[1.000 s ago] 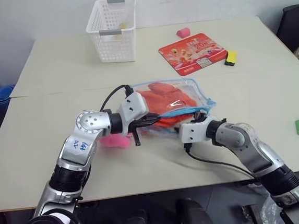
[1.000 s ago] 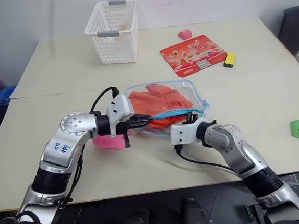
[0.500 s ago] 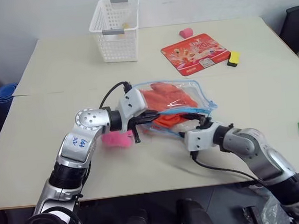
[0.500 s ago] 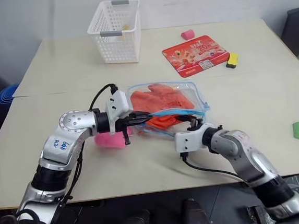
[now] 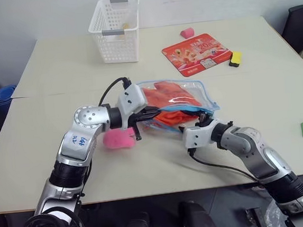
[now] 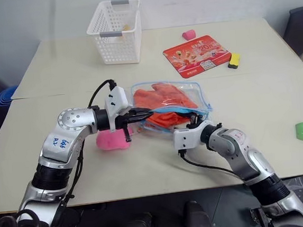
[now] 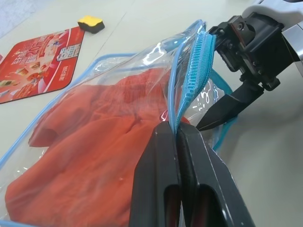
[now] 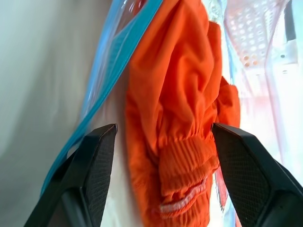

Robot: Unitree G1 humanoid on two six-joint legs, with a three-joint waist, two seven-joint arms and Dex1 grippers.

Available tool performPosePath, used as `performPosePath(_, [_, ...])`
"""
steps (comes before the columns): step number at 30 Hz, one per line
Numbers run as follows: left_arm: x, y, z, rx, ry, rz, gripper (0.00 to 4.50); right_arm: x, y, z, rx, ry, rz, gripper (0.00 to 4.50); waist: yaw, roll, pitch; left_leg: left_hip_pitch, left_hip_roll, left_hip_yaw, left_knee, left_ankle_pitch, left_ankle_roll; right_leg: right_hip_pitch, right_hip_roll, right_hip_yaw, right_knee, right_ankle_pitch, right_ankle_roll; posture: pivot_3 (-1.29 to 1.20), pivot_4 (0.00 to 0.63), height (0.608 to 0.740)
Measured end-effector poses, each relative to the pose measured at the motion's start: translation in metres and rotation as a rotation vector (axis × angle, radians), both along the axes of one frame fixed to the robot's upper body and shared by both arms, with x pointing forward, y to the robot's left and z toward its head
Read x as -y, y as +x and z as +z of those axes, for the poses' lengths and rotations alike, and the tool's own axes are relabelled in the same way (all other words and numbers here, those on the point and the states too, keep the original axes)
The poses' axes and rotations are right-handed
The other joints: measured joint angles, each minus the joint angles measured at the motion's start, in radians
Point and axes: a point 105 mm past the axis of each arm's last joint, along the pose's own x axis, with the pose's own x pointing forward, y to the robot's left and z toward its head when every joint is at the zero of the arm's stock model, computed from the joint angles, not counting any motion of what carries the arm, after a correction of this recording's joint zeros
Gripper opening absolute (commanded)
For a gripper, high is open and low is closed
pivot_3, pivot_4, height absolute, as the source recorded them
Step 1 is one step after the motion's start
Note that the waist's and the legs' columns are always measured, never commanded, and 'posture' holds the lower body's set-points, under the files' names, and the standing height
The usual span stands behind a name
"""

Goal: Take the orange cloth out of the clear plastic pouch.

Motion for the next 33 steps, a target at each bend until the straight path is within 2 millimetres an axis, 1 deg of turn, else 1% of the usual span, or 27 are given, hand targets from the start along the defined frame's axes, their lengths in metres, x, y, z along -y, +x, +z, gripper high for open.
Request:
performPosePath(2, [0.0,-0.001,0.0,0.001,0.0,-0.001,0.0,0.003,0.0,0.001,0.025,-0.063,0.017,3.33,0.0,0.0,0.0,0.0,0.0,0.0,0.0,0.0,0.0,0.0,0.0,0.0,0.0,0.0,0.0,0.0,0.15,0.74])
performPosePath(4, [0.002,-0.002,0.002,0.006,-0.004,-0.004,0.0,0.004,0.003,-0.005,0.045,-0.158,0.039,3.33,-0.001,0.0,0.0,0.0,0.0,0.0,0.0,0.0,0.0,0.0,0.0,0.0,0.0,0.0,0.0,0.0,0.15,0.74])
performPosePath(6, [0.004,-0.003,0.002,0.005,-0.012,-0.008,0.0,0.0,0.005,-0.009,0.064,-0.205,0.064,3.33,-0.002,0.0,0.0,0.0,0.0,0.0,0.0,0.0,0.0,0.0,0.0,0.0,0.0,0.0,0.0,0.0,0.15,0.74])
performPosePath(8, [0.007,-0.003,0.003,0.001,-0.024,-0.012,0.0,-0.006,0.008,-0.008,0.095,-0.239,0.089,3.33,-0.006,0.0,0.0,0.001,0.001,0.0,0.0,0.0,0.0,0.0,0.001,0.0,0.0,0.0,0.0,0.0,0.15,0.74])
performPosePath(12, [0.011,-0.005,0.003,-0.017,-0.037,-0.018,0.0,-0.023,0.023,-0.007,0.104,-0.194,0.089,3.33,-0.009,0.0,0.0,0.001,0.001,0.0,0.0,0.0,-0.001,0.0,0.001,0.001,0.0,0.0,0.0,0.0,0.15,0.74])
performPosePath(18, [0.014,-0.009,0.004,-0.017,-0.034,-0.025,0.0,-0.034,0.049,-0.003,0.106,-0.122,0.033,3.33,-0.018,0.0,0.0,0.002,0.001,0.0,0.0,0.0,-0.001,0.0,0.001,0.001,0.001,0.0,0.0,0.0,0.15,0.74])
performPosePath(21, [0.014,-0.009,0.002,-0.023,-0.032,-0.023,0.0,-0.034,0.055,-0.004,0.102,-0.122,0.021,2.71,-0.02,0.0,-0.001,0.002,0.001,0.0,0.0,0.0,-0.001,0.0,0.001,0.0,0.001,0.0,0.0,0.0,0.15,0.74])
performPosePath(23, [0.013,-0.009,0.001,-0.027,-0.032,-0.019,0.0,-0.033,0.055,-0.009,0.087,-0.126,0.024,2.07,-0.021,0.0,-0.001,0.001,0.001,0.0,0.0,0.0,-0.001,0.0,0.001,0.0,0.001,0.0,0.0,0.0,0.15,0.74])
performPosePath(26, [0.013,-0.008,0.001,-0.03,-0.034,-0.01,0.0,-0.032,0.052,-0.015,0.06,-0.126,0.031,0.91,-0.021,0.0,-0.001,0.001,0.001,0.0,0.0,0.0,-0.001,0.0,0.001,0.0,0.001,0.0,0.0,0.0,0.15,0.74])
performPosePath(27, [0.013,-0.008,0.001,-0.031,-0.036,-0.008,0.0,-0.031,0.052,-0.016,0.055,-0.126,0.034,0.59,-0.022,0.0,-0.001,0.001,0.001,0.0,0.0,0.0,-0.001,0.0,0.001,0.0,0.001,0.0,0.0,0.0,0.15,0.74])
performPosePath(28, [0.013,-0.008,0.001,-0.034,-0.039,-0.006,0.0,-0.031,0.051,-0.014,0.062,-0.125,0.037,0.24,-0.022,0.0,-0.001,0.001,0.001,0.0,0.0,0.0,-0.001,0.001,0.001,0.0,0.001,0.0,0.0,0.0,0.15,0.74])
performPosePath(29, [0.014,-0.007,0.001,-0.036,-0.044,-0.003,0.0,-0.031,0.05,-0.013,0.066,-0.128,0.041,0.01,-0.022,0.0,-0.001,0.001,0.001,-0.001,0.0,0.0,-0.001,0.001,0.001,0.0,0.001,0.0,0.0,0.0,0.15,0.74])
performPosePath(33, [0.017,-0.006,0.001,-0.05,-0.071,0.013,0.0,-0.027,0.042,-0.015,0.062,-0.149,0.054,0.01,-0.019,0.0,-0.002,0.001,0.0,-0.002,0.0,0.0,-0.001,0.001,0.0,-0.001,0.001,0.0,0.0,0.0,0.15,0.74])
